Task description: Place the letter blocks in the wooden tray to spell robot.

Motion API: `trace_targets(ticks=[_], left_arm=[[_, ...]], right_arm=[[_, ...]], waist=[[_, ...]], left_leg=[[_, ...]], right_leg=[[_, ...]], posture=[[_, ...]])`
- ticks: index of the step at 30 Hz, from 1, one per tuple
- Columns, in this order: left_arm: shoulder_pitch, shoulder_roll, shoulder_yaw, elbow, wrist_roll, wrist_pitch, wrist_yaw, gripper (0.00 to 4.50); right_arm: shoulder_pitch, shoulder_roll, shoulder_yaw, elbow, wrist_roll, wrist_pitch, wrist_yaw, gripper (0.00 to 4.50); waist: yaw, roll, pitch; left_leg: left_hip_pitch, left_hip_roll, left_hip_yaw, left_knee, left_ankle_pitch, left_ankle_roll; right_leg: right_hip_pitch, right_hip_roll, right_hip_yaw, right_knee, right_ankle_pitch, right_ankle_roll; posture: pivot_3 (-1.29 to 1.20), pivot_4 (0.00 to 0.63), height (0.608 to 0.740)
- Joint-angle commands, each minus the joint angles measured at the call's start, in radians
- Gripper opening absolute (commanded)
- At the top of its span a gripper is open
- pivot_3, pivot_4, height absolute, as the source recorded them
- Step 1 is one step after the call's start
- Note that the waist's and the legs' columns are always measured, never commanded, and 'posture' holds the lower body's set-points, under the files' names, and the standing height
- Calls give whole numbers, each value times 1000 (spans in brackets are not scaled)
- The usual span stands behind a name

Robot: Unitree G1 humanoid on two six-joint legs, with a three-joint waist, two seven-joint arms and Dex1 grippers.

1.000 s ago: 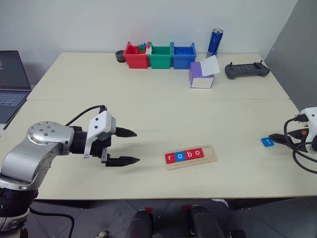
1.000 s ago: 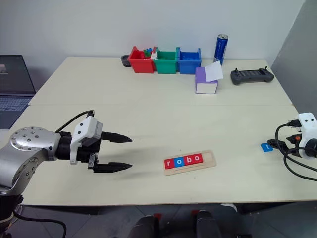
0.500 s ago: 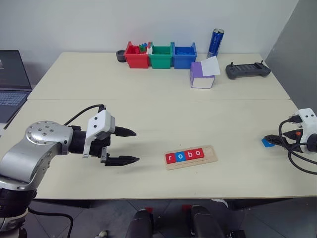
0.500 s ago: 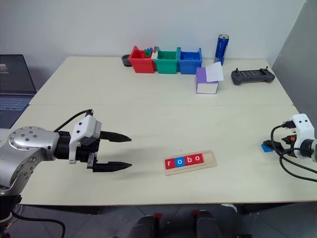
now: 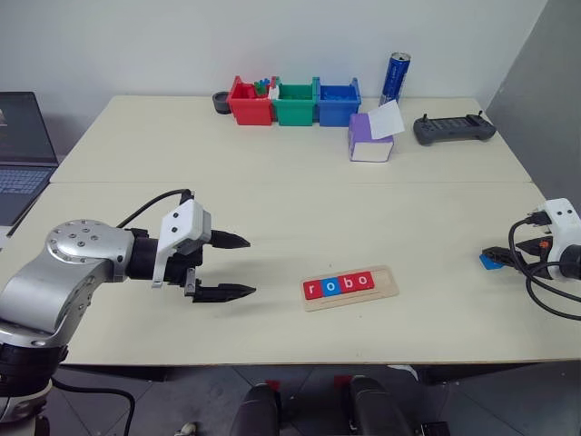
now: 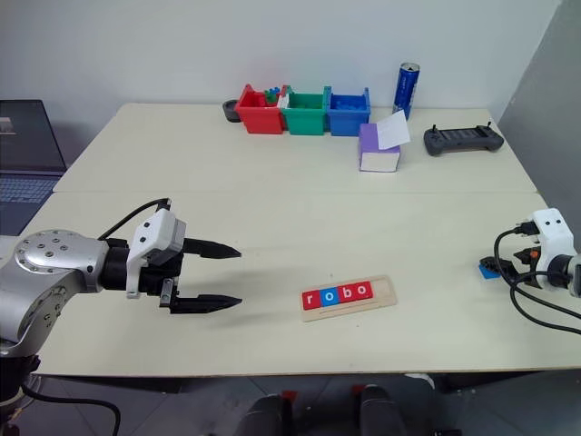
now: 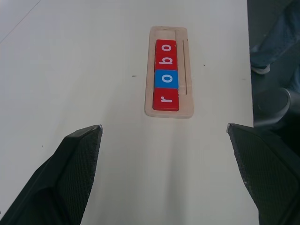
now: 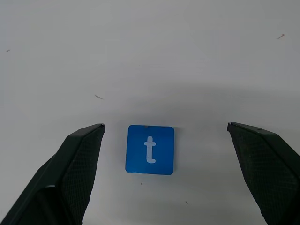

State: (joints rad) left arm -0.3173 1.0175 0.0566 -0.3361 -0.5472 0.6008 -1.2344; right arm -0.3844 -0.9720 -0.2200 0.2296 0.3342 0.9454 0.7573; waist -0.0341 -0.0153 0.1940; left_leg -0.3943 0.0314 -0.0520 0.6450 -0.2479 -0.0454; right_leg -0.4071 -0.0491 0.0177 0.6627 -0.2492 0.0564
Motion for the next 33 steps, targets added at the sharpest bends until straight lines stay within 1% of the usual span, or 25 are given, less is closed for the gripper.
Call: trace_targets(ticks=[1, 12, 15, 17, 20, 24, 27, 30, 33], left_arm=[[-2, 3, 17, -25, -12, -5, 0, 4500], [0, 8, 21, -23, -12, -3, -2, 4500], [-5, 8, 19, -20, -12, -3, -2, 4500], [-8, 8, 17, -19, -11, -4, -3, 4500], [-10, 7, 16, -19, -11, -3, -4, 4500], [-5, 10, 20, -22, -12, -1, -4, 4500], [-3, 11, 21, -20, -11, -2, -4, 4500], [-4, 10, 20, -17, -9, -4, -4, 4500], [-5, 8, 18, -15, -8, -6, -4, 4500]], right_arm=[[-8, -1, -15, 1, -5, -21, -8, 4458], [36, 27, 6, -18, -3, 9, -28, 4458], [43, 48, 33, 5, -23, 2, -44, 4458], [43, 67, 39, -16, -21, 20, -64, 4458], [39, 85, 40, -13, -27, 10, -77, 3851], [35, 57, 35, -44, -32, 22, -60, 2563], [9, 32, 30, -56, -34, 26, -50, 1517], [-18, 29, 50, -111, -19, 49, -32, 1463], [-57, 76, 81, -241, 15, 126, -46, 1463]], waist=[[0, 0, 0], [0, 0, 0], [0, -1, 0], [0, -3, -2], [-1, -6, -4], [-1, -7, -4], [-1, -6, -4], [-1, -6, -4], [-4, -6, -4]], left_leg=[[0, 0, 0, 0, 0, 0], [0, 0, 0, 0, 0, 0], [0, 0, 0, 0, 0, 0], [0, 0, 0, 0, 0, 0], [1, 0, 0, 0, 0, 0], [1, 0, 0, 0, 0, 0], [1, 0, 0, 0, 0, 0], [1, 0, 0, 0, 0, 0], [1, 0, 0, 0, 0, 0]], right_leg=[[0, 0, 0, 0, 0, 0], [0, 0, 0, 0, 0, 0], [0, 0, 0, 0, 0, 0], [0, 0, 0, 0, 0, 0], [1, 0, 0, 0, 0, 0], [1, 0, 0, 0, 0, 0], [1, 0, 0, 0, 0, 0], [1, 0, 0, 0, 0, 0], [0, 0, 0, 0, 0, 0]], posture=[[0, 150, 740], [0, 150, 740], [0, 150, 740], [0, 150, 740], [0, 150, 740], [0, 150, 740], [0, 150, 740], [0, 150, 740], [0, 150, 740]])
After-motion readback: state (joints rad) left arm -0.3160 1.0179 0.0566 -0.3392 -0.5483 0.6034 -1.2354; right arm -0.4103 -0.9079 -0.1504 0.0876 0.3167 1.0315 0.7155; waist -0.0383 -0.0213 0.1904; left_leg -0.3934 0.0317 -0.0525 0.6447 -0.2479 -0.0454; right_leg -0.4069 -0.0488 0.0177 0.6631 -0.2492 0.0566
